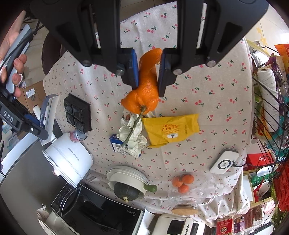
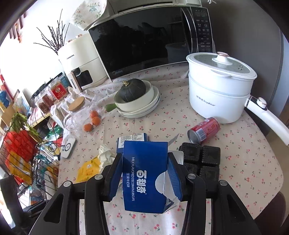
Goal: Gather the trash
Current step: 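Carry peel and biscuit box over the brown bin and open the left gripper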
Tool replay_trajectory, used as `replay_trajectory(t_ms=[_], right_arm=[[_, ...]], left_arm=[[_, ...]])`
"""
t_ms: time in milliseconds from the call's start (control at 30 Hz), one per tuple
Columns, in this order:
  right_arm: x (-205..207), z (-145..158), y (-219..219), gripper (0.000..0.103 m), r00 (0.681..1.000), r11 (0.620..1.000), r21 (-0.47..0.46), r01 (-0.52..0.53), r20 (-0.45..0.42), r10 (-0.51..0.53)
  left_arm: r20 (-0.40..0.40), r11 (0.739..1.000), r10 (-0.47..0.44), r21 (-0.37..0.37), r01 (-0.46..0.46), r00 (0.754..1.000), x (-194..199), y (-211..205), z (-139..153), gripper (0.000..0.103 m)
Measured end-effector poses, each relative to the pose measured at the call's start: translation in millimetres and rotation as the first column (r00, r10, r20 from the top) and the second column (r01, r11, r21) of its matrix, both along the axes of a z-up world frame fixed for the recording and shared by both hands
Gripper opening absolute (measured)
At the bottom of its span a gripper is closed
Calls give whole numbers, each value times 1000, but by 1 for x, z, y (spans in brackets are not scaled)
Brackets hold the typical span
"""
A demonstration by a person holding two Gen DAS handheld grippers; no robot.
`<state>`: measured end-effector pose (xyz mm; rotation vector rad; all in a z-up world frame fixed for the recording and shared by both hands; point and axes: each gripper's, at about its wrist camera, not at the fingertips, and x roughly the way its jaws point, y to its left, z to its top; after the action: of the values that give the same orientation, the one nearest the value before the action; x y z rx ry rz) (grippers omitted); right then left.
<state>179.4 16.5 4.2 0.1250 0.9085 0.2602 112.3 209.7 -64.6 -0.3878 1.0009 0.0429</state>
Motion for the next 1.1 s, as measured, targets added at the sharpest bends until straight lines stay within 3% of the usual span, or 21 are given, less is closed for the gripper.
replay_trajectory(t_ms=[400,667,900,1100], right_arm=[[-68,1,-101,49,996,996,-17,87,-4,-88],[-98,-21,-168,49,979,983,4,186,-80,-185],[-118,-33,-206,49,968,975,16,221,-125,-217],[-143,-42,-250,49,951,961,-6,277,-139,-275]], left_arm=[[-21,994,-112,10,112,994,5,-58,-2,21],[-44,978,-206,26,207,978,11,-115,-10,21],[-60,942,-332,40,334,942,13,-182,-15,21],[-68,891,-445,61,449,893,11,-243,-19,21]])
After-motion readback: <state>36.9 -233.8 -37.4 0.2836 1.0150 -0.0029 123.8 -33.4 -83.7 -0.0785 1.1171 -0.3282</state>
